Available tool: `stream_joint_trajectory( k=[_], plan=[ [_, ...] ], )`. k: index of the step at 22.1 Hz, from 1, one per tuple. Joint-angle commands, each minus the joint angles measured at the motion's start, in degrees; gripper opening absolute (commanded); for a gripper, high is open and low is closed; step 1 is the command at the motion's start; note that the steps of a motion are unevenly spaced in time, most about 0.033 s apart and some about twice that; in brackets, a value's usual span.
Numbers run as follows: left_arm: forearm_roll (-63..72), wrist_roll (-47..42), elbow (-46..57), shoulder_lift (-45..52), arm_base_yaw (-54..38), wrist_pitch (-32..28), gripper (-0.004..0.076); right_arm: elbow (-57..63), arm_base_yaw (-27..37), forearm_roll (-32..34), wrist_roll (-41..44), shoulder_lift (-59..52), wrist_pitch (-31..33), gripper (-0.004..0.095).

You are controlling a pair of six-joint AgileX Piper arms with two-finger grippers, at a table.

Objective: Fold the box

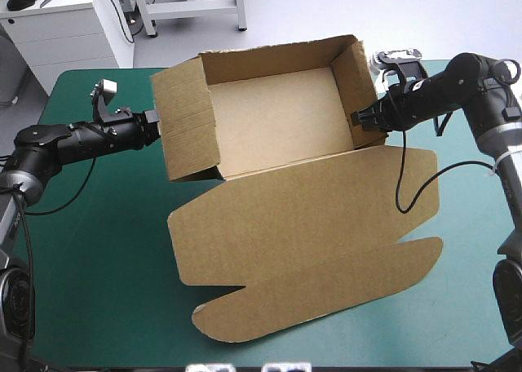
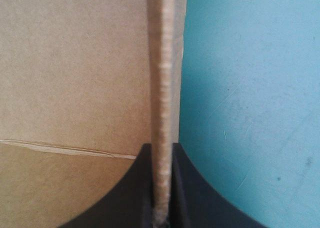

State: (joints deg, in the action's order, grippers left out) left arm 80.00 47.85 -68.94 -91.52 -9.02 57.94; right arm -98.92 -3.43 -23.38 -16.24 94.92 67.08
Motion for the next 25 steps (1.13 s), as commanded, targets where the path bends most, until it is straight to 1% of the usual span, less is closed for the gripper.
stream_joint_trajectory(
  k=[1,5,8,10,13,16,25],
  plan=[
    [6.09,-0.83,-1.67,2.79,0.4,3.27,-0.0009,-1.66,-1.3,-2.59,0.65,-2.33,-4.13,-0.0016],
    [5.15,-2.52,-1.67,4.81,0.4,2.64,-0.0009,-1.66,-1.3,-1.85,1.68,-1.76,-4.25,-0.0016],
    [2.65,-4.99,-1.67,8.36,0.4,0.67,-0.0009,-1.66,-1.3,0.51,2.59,-1.63,-4.77,-0.0016],
    [0.86,-6.68,-1.67,10.35,1.08,-0.61,-0.0009,-1.66,-1.3,0.51,2.57,-1.63,-4.9,-0.0016],
    [0.53,-7.7,-1.67,10.83,2.85,-0.17,-0.0009,-1.66,-1.3,0.51,2.57,-1.63,-4.99,-0.0016],
    [-2.8,-8.91,-1.67,10.83,5.12,-0.36,-0.0009,-1.66,-1.3,0.51,2.57,-1.63,-4.99,-0.0016],
    [-2.23,-9.15,-1.9,10.83,8.43,-1.47,-0.0008,-1.66,-1.3,0.65,2.45,-1.63,-4.99,-0.0016]
  ],
)
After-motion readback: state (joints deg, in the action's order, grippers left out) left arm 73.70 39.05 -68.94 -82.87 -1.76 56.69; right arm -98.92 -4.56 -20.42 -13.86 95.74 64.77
